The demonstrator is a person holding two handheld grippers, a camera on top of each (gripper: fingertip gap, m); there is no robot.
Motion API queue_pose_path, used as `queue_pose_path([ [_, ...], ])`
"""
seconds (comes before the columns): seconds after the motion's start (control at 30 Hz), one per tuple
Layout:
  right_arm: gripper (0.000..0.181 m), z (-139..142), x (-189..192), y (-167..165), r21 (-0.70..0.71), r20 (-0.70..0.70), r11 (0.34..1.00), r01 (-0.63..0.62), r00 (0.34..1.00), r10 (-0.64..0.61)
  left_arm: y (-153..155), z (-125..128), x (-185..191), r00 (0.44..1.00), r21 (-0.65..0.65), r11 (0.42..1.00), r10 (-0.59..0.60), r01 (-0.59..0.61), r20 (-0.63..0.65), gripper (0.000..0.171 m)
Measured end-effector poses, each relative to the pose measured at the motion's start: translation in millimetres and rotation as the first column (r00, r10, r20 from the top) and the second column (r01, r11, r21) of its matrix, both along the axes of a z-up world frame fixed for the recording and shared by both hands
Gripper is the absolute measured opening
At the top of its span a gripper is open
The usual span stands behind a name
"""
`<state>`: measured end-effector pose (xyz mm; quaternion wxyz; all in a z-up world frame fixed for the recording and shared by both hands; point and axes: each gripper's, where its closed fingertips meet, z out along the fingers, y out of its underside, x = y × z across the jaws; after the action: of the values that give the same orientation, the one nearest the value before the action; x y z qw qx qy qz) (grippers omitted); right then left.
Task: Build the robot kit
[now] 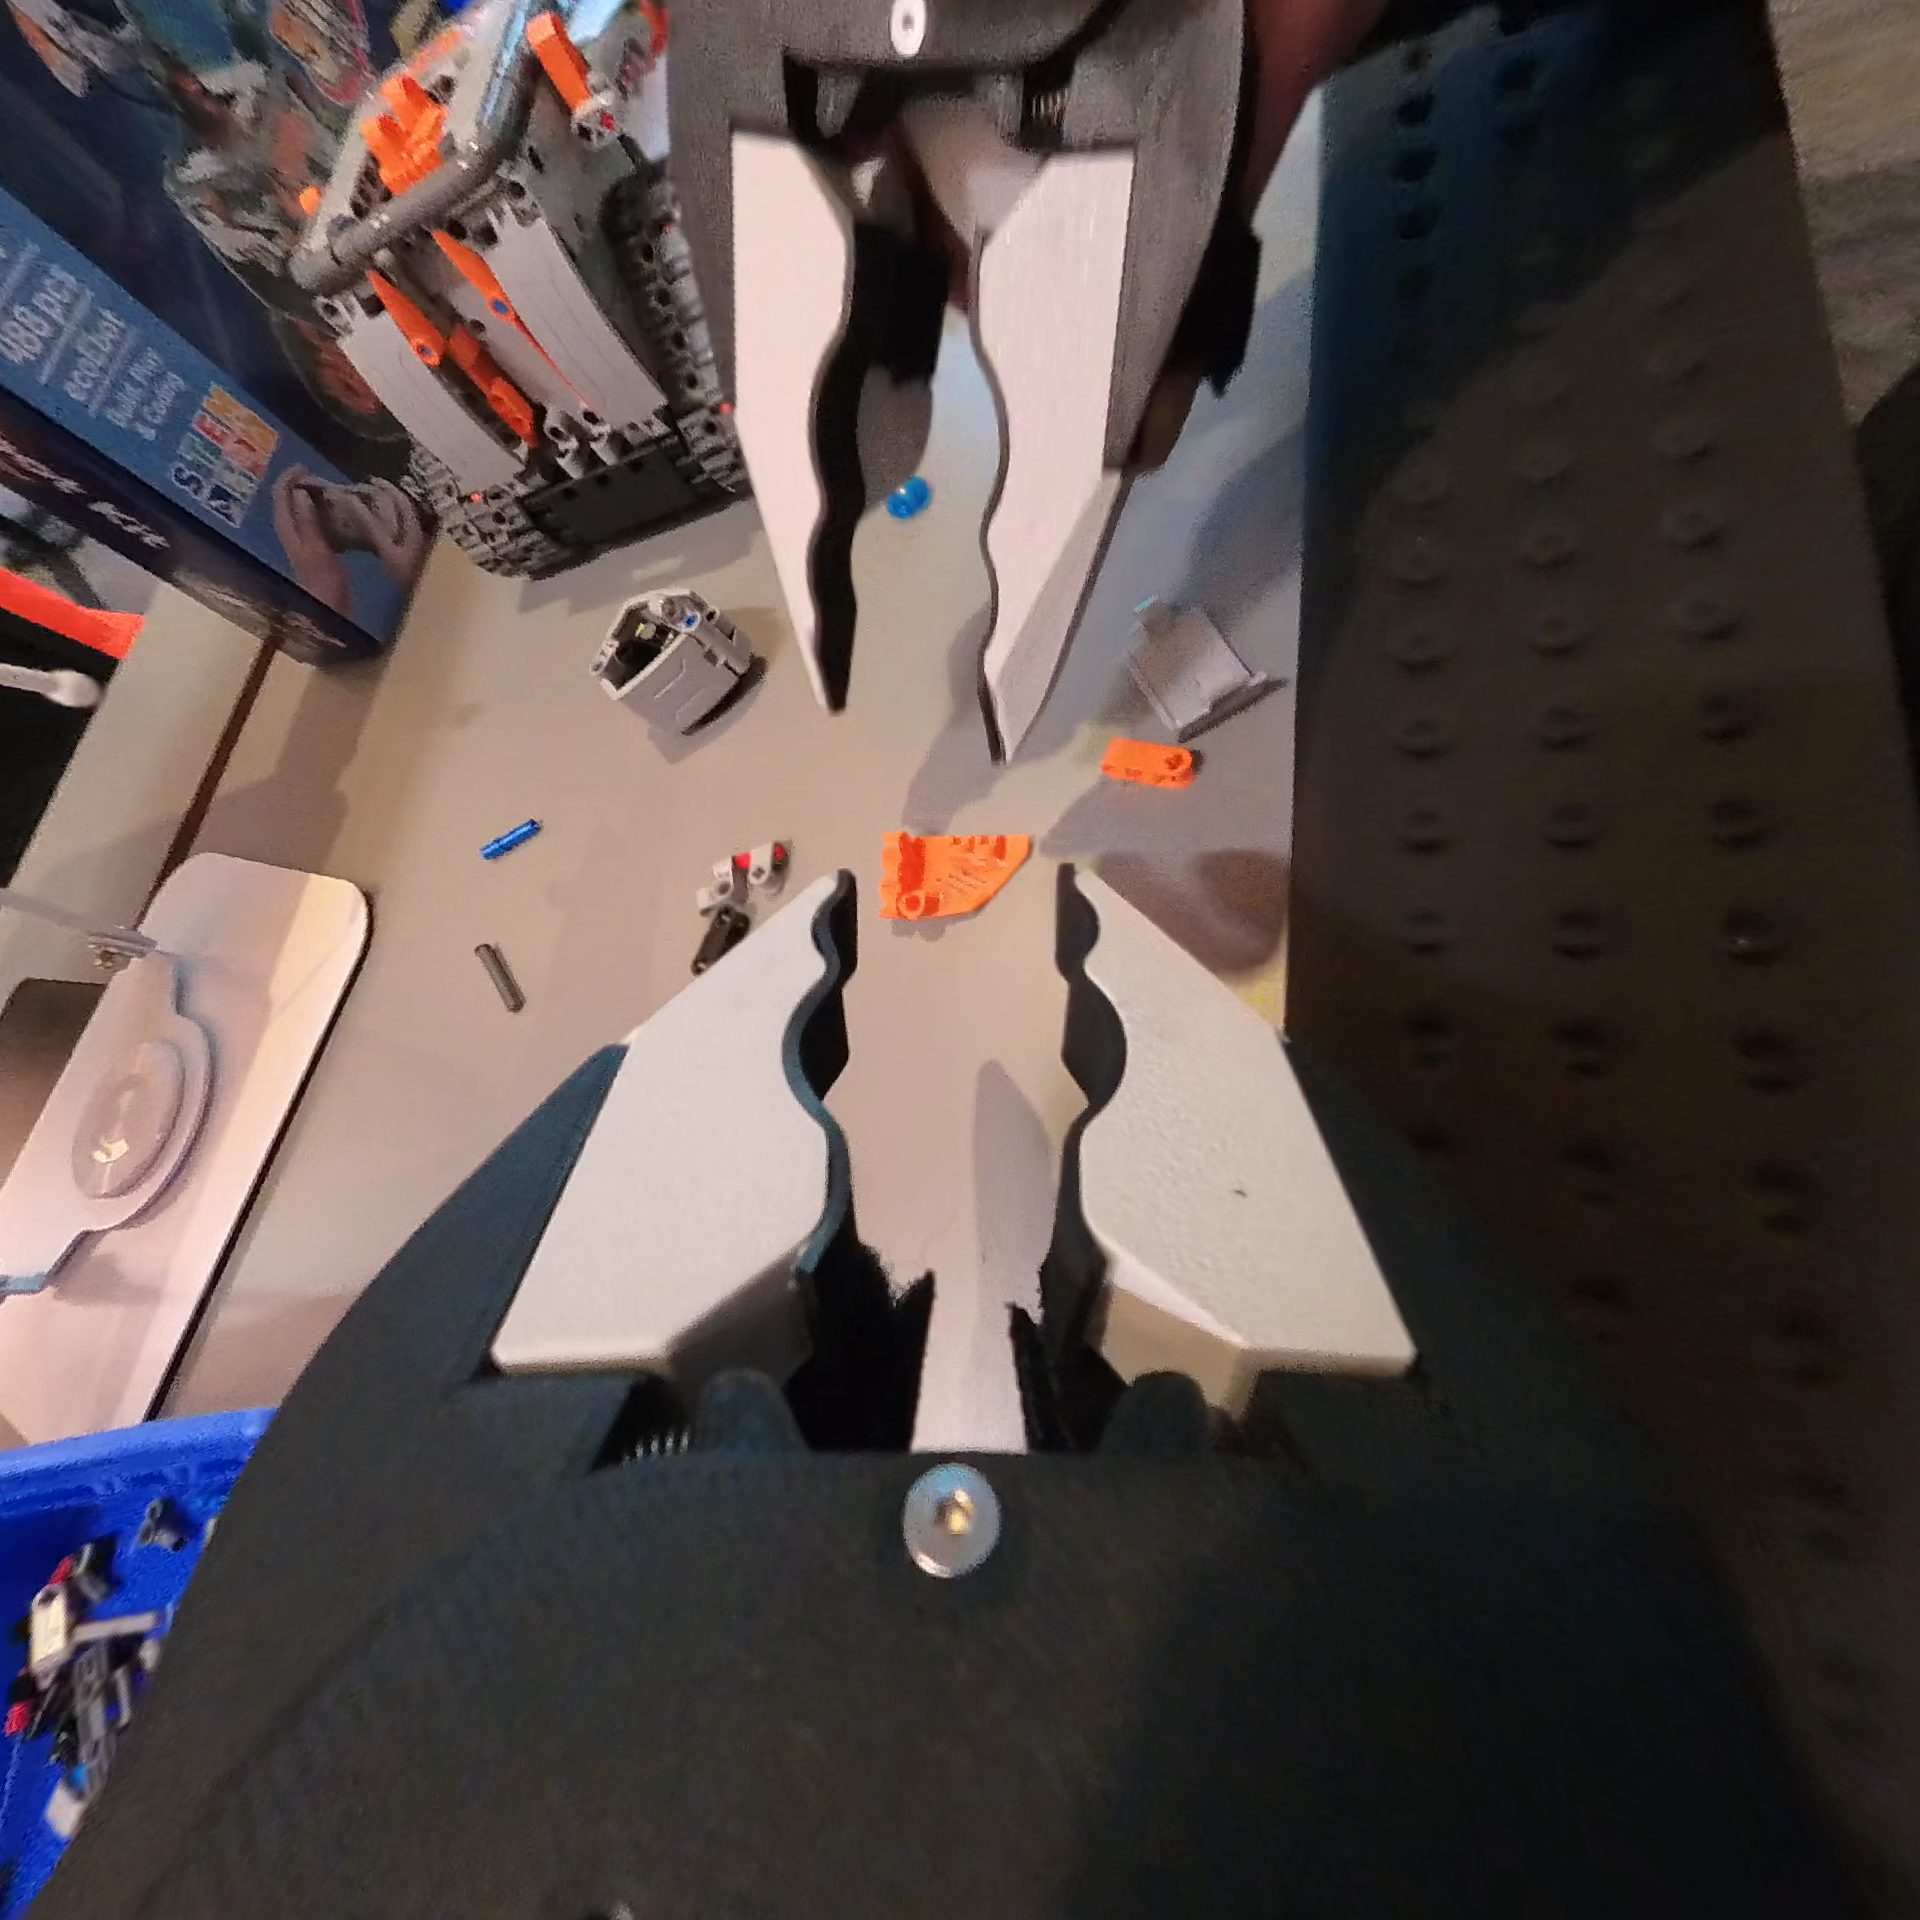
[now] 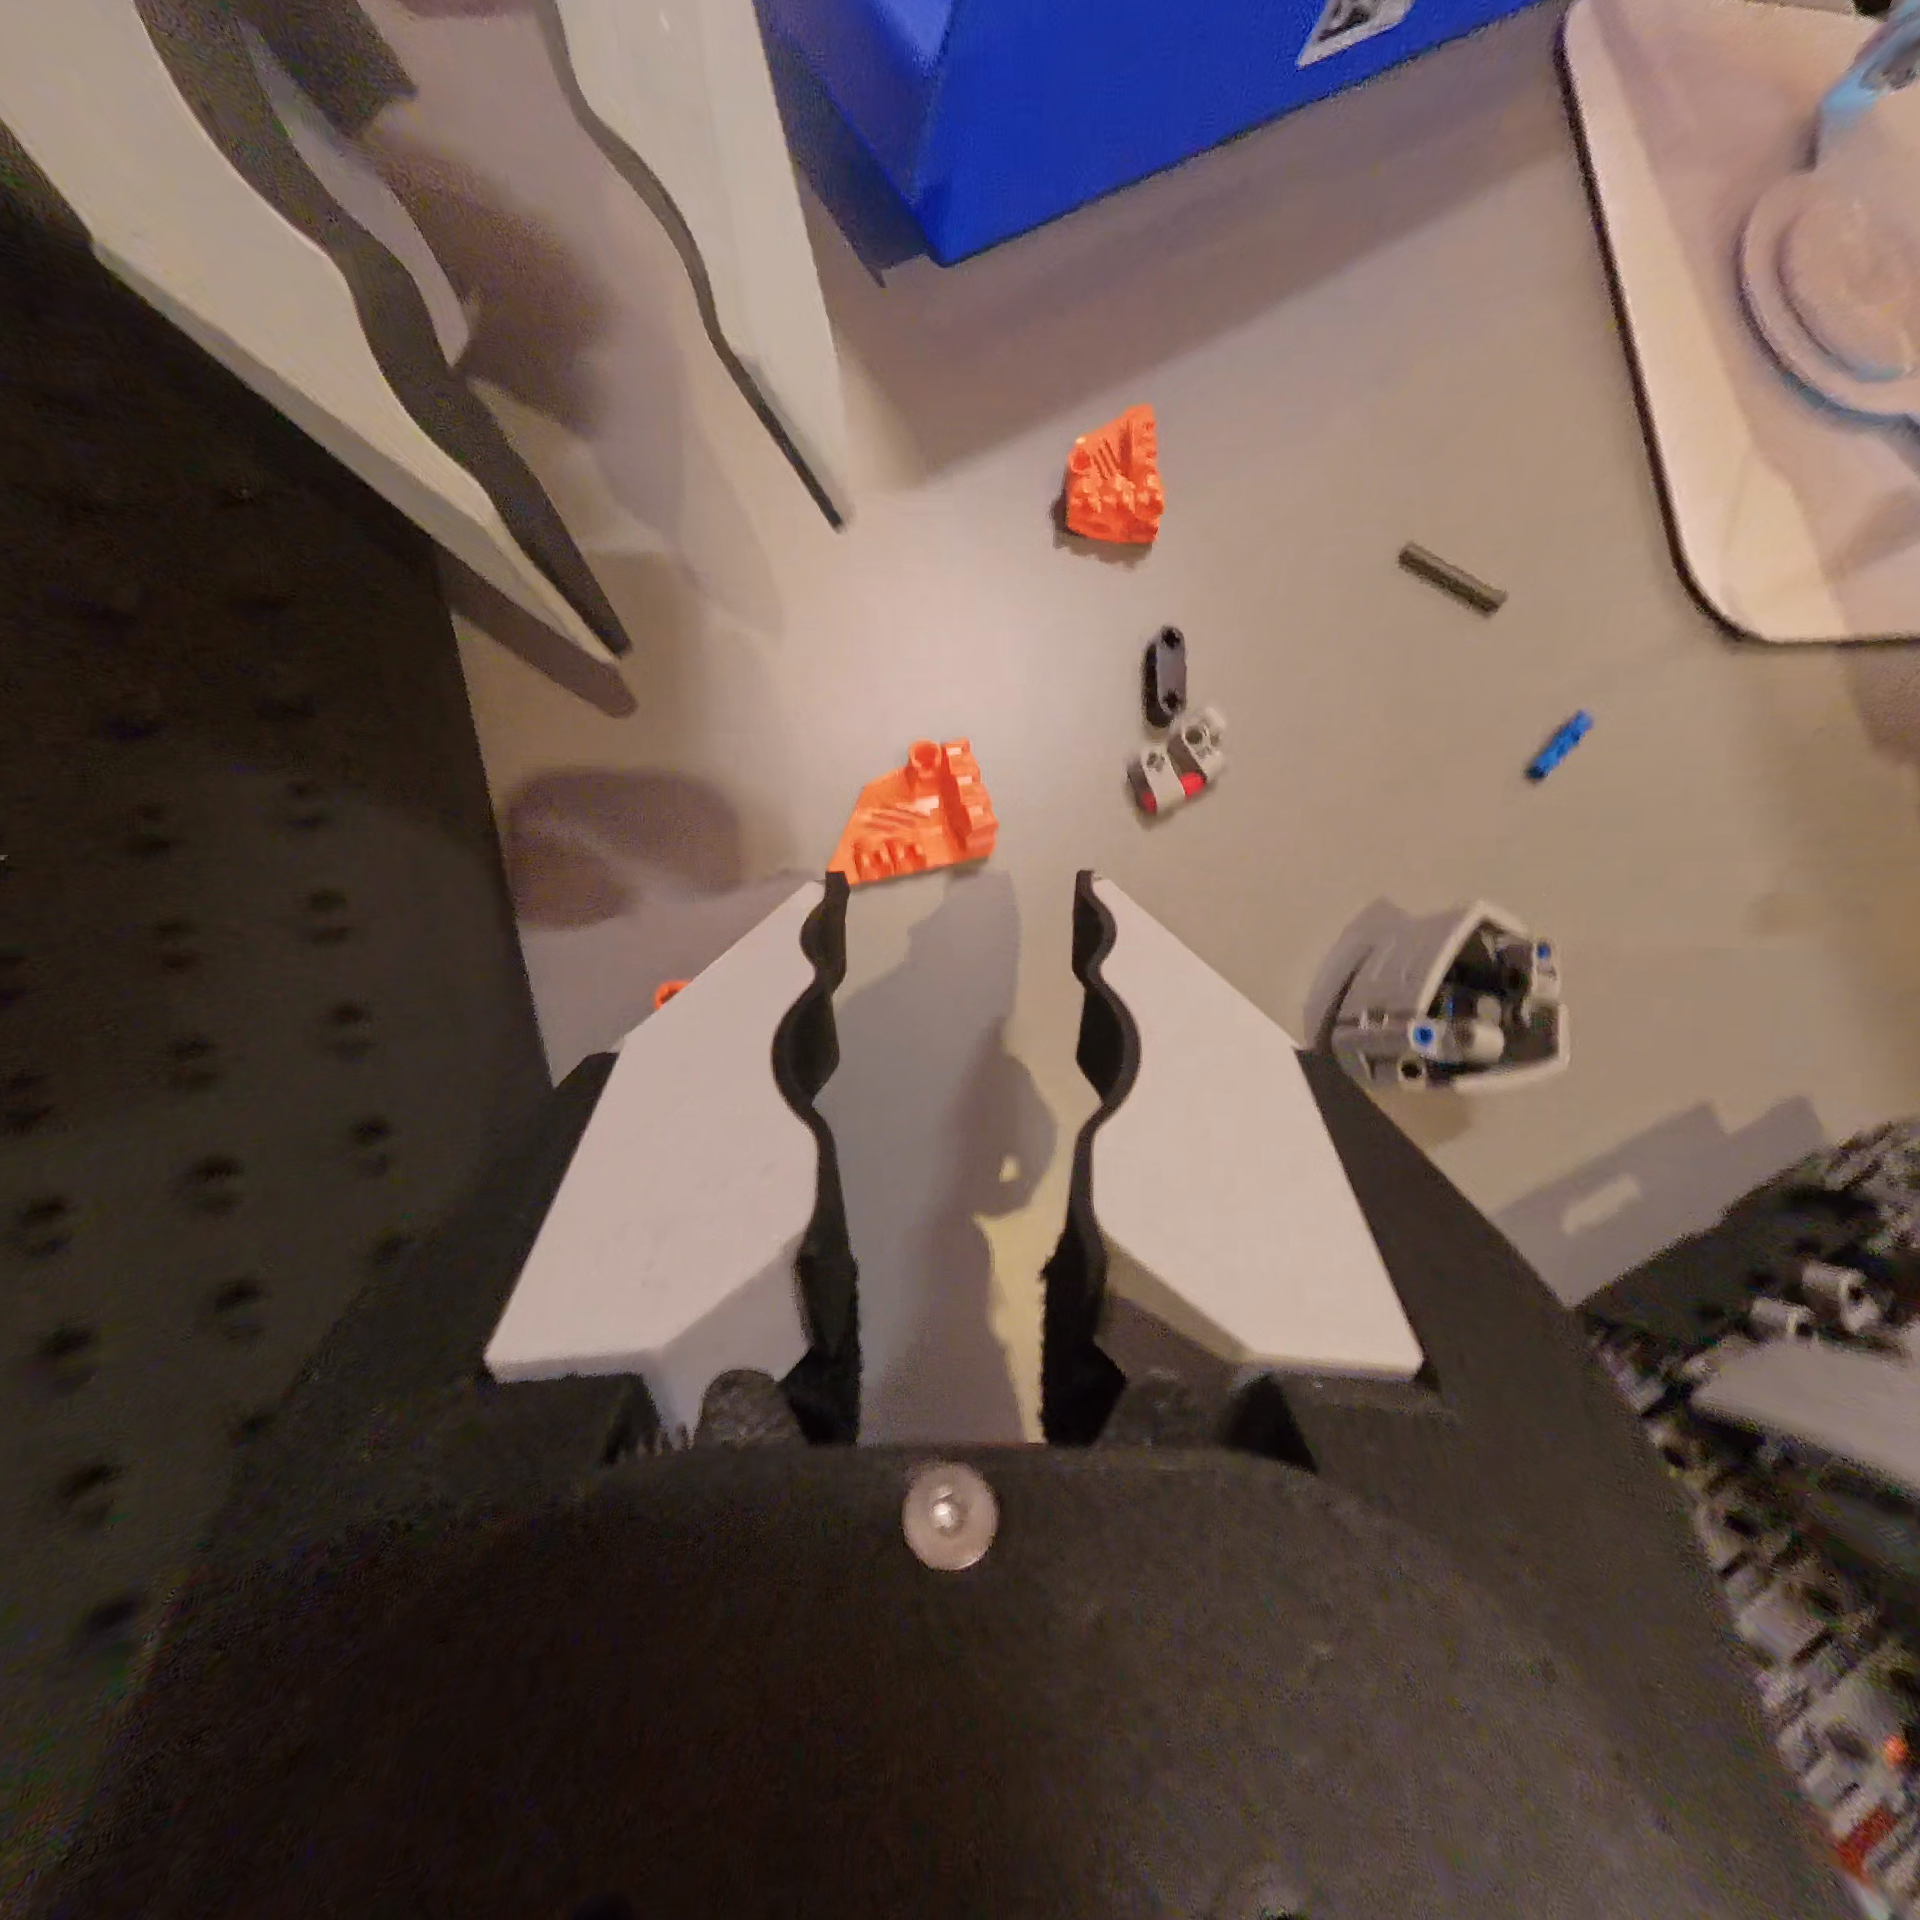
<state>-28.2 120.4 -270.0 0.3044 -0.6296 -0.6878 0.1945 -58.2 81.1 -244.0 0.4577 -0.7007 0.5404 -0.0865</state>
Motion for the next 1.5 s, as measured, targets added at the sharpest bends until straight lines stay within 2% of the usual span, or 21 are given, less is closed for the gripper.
queue_pose_path([
  [0.1, 0.043, 2, -17, 4, 0.039, 0.019, 0.999, -0.028, 0.999, 0.027, 6, 2, 2, 0.999, 0.052, 0.998, 0.03, -0.032, 0.034, 0.033],
  [0.23, 0.041, 4, -29, 10, 0.003, -0.001, 0.999, -0.04, 0.999, 0.04, 15, 6, 2, 0.998, 0.086, 0.995, 0.053, -0.056, 0.04, 0.032],
  [0.4, 0.036, -6, -28, 16, -0.053, 0.01, 0.998, -0.037, 0.999, 0.038, 24, 10, -1, 0.996, 0.119, 0.989, 0.09, -0.092, 0.022, 0.031],
  [0.57, 0.034, -15, -25, 15, -0.08, 0.035, 0.996, -0.05, 0.998, 0.053, 29, 17, -9, 0.99, 0.12, 0.983, 0.129, -0.135, 0.061, 0.031],
  [0.9, 0.016, -31, -19, 9, -0.138, 0.076, 0.988, -0.064, 0.994, 0.075, 20, 7, 2, 0.997, 0.102, 0.992, 0.073, -0.075, 0.023, 0.031],
  [1.03, 0.007, -29, -18, 7, -0.158, 0.06, 0.985, -0.07, 0.995, 0.08, 17, 6, 3, 0.998, 0.097, 0.993, 0.062, -0.065, 0.031, 0.031],
  [1.23, 0.013, -18, -14, 17, -0.174, 0.009, 0.984, -0.026, 1.0, 0.028, 9, -3, -1, 0.999, 0.09, 0.995, 0.047, -0.046, -0.004, 0.031],
  [1.5, 0.026, 1, -18, 37, -0.162, -0.064, 0.986, 0.043, 0.996, -0.054, -1, -9, -8, 0.998, 0.078, 0.995, 0.062, -0.064, 0.031, 0.03],
])
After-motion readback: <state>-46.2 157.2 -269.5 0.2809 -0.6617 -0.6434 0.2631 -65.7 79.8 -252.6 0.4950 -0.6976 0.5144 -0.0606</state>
